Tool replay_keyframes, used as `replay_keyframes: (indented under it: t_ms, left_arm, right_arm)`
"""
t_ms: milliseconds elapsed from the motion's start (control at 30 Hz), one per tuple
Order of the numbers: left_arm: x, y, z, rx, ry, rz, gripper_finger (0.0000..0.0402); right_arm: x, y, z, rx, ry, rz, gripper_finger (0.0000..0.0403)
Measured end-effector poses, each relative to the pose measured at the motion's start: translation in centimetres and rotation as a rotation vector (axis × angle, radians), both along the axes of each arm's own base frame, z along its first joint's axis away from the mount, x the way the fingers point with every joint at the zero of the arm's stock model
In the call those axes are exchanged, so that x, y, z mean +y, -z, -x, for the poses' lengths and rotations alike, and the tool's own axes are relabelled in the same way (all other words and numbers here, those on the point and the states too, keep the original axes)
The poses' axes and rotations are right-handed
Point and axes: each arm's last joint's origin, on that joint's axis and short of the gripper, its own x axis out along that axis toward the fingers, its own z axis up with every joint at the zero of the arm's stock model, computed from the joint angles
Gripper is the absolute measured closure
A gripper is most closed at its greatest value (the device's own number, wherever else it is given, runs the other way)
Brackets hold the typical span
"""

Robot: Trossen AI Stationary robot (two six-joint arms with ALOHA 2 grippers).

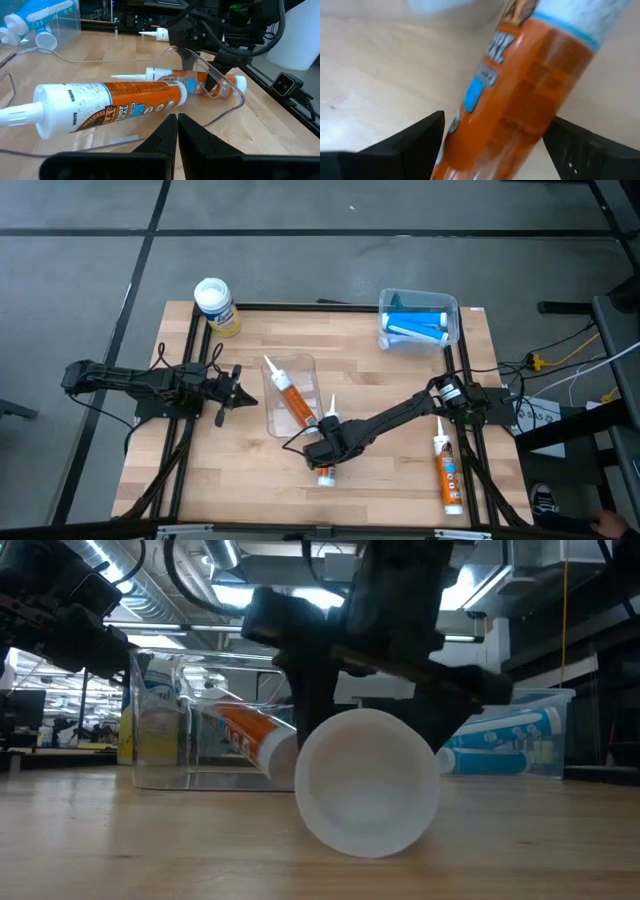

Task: Pick & place silicon tubes, Sealant and Lysol wipes
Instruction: Put the top orange sealant into the transparent bin

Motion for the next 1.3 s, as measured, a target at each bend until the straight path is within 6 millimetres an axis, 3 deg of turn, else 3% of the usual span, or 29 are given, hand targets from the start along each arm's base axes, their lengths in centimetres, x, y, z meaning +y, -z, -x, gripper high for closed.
replay_keyframes:
  t_ms: [400,833,1300]
  left_arm:
    - [0.0,0.0,0.0,0.0,0.0,0.0,0.0393]
    - [0.0,0.0,0.0,0.0,0.0,0.0,0.0393]
    - [0.0,0.0,0.0,0.0,0.0,0.0,0.0393]
  right_arm:
    - [-0.3,0.1,0.2,0.049,-0.134,0.049,0.0079]
    - [-0.3,0.1,0.0,-0.003,-0.161,0.171,0.0079]
    - [-0.3,-2.3,-1.3,-0.069,-0.189,0.282,0.0079]
